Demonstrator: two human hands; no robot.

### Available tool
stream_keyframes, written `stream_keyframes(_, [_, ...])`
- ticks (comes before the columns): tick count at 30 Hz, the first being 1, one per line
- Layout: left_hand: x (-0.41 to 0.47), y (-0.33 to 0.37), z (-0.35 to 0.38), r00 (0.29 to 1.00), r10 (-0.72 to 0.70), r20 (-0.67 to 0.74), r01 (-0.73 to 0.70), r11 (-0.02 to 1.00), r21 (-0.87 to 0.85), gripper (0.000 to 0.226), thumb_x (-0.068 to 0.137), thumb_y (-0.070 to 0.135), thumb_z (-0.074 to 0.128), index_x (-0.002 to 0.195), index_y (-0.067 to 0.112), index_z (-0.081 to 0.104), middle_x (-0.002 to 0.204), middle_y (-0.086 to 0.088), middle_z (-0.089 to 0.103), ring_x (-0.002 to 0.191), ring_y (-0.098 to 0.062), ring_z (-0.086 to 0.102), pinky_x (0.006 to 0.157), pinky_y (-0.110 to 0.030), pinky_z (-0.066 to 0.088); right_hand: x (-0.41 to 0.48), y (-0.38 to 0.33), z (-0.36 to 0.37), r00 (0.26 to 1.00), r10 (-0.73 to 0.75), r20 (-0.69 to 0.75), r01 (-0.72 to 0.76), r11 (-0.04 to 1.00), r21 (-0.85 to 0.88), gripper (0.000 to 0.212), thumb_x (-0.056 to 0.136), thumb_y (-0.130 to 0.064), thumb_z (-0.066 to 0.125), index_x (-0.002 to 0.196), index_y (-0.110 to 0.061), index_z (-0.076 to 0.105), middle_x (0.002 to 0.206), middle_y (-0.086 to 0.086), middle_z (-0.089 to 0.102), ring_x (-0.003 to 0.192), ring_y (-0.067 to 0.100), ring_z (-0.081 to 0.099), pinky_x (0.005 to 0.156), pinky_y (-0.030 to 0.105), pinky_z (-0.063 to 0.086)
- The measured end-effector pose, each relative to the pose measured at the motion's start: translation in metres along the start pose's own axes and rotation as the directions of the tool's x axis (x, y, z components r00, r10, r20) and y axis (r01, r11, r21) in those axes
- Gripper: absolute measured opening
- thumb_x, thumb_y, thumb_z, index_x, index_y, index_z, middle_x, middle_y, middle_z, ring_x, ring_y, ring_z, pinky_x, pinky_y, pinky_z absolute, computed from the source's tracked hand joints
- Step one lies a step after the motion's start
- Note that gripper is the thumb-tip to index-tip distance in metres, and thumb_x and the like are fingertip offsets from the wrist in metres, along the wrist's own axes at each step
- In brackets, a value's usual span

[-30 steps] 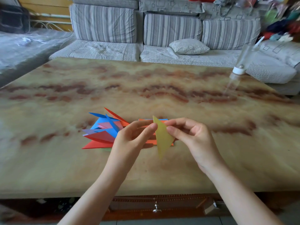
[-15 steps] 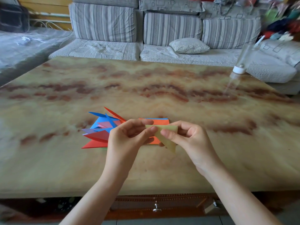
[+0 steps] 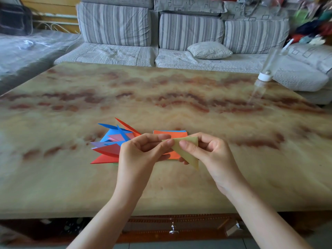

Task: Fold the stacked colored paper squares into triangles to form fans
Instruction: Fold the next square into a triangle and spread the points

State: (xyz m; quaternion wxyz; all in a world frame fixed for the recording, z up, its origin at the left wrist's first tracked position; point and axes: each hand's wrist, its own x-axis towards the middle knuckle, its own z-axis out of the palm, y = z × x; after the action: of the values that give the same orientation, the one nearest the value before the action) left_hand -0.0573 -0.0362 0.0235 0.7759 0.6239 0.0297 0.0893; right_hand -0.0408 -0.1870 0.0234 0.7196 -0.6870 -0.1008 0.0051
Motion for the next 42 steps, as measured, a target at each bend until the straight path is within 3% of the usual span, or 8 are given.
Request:
stream_keyframes(8, [-0.003,0.001,0.0,1.0,0.003,0.031,-0.003,1.0,-0.001,0.015,0.064,0.02,0.074,0.076,0.011,0.072,0.073,-0.003,0.075,0.073,-0.014,0.072,0.062,-0.02,0.055,0.001,0.001,0.0,1.0,-0.023,0.007,0.023,1.0,-0.006,0.014,0.076,-0.012,0.07,0.082,0.0,0.071,0.067,0.009,0.067,0.056,0.018,0.06,0.055,0.023,0.051])
stream_keyframes(13, [0.0,0.001,-0.002,0.996,-0.029,0.086,0.025,0.999,0.041,0.005,0.074,0.01,0.073,0.077,0.008,0.07,0.074,-0.003,0.074,0.073,-0.011,0.071,0.063,-0.02,0.055,0.001,0.001,-0.002,0.999,-0.035,0.009,0.035,0.999,-0.033,0.005,0.081,-0.003,0.068,0.081,0.002,0.07,0.069,0.014,0.066,0.058,0.015,0.06,0.054,0.02,0.049])
stream_keyframes(16, [0.001,0.001,-0.003,0.993,-0.009,0.12,-0.002,0.996,0.094,0.006,0.077,0.009,0.071,0.082,0.013,0.071,0.072,-0.002,0.074,0.069,-0.009,0.069,0.065,-0.02,0.055,0.001,0.001,-0.003,0.999,-0.042,0.03,0.045,0.996,-0.082,0.007,0.081,-0.005,0.068,0.083,0.002,0.07,0.074,0.019,0.069,0.062,0.015,0.062,0.056,0.022,0.051])
stream_keyframes(20, [-0.001,-0.001,-0.001,0.99,0.085,0.111,-0.109,0.968,0.228,0.01,0.078,0.008,0.072,0.076,0.018,0.074,0.067,0.0,0.073,0.065,-0.011,0.071,0.064,-0.016,0.053,0.001,0.0,-0.004,0.999,-0.026,0.044,0.031,0.993,-0.118,0.005,0.08,-0.007,0.07,0.079,-0.003,0.071,0.07,0.006,0.07,0.06,0.012,0.063,0.057,0.021,0.05])
stream_keyframes(27, [-0.002,-0.001,0.0,0.994,0.08,0.07,-0.091,0.98,0.178,0.009,0.078,0.006,0.072,0.074,0.014,0.073,0.066,-0.001,0.073,0.063,-0.012,0.071,0.061,-0.013,0.051,0.002,-0.006,-0.007,0.998,0.065,0.0,-0.064,0.997,-0.043,0.008,0.076,-0.01,0.072,0.081,-0.005,0.075,0.075,0.012,0.074,0.067,0.024,0.071,0.066,0.023,0.056])
stream_keyframes(34, [0.0,-0.001,0.003,0.996,0.057,0.062,-0.067,0.982,0.175,0.009,0.079,0.006,0.072,0.073,0.012,0.073,0.065,-0.004,0.073,0.06,-0.011,0.07,0.061,-0.014,0.052,0.002,-0.007,-0.009,0.991,0.133,-0.034,-0.134,0.99,-0.042,0.008,0.076,-0.012,0.074,0.082,-0.006,0.076,0.073,0.005,0.074,0.062,0.008,0.065,0.059,0.012,0.046])
stream_keyframes(39, [0.001,0.0,0.0,0.996,0.045,0.073,-0.057,0.983,0.173,0.011,0.08,0.005,0.07,0.072,0.012,0.072,0.063,-0.001,0.072,0.059,-0.01,0.069,0.06,-0.013,0.051,0.003,-0.008,-0.013,0.982,0.188,0.028,-0.187,0.982,-0.022,0.024,0.072,-0.023,0.073,0.086,-0.005,0.076,0.082,0.013,0.075,0.071,0.018,0.069,0.07,0.021,0.052])
stream_keyframes(42, [0.001,0.0,-0.001,0.996,0.04,0.085,-0.056,0.98,0.19,0.011,0.08,0.005,0.07,0.072,0.012,0.072,0.063,0.001,0.072,0.058,-0.009,0.069,0.06,-0.013,0.05,0.005,-0.008,-0.016,0.977,0.209,0.045,-0.208,0.978,-0.012,0.029,0.067,-0.026,0.072,0.085,-0.004,0.075,0.083,0.013,0.075,0.072,0.016,0.069,0.069,0.019,0.052])
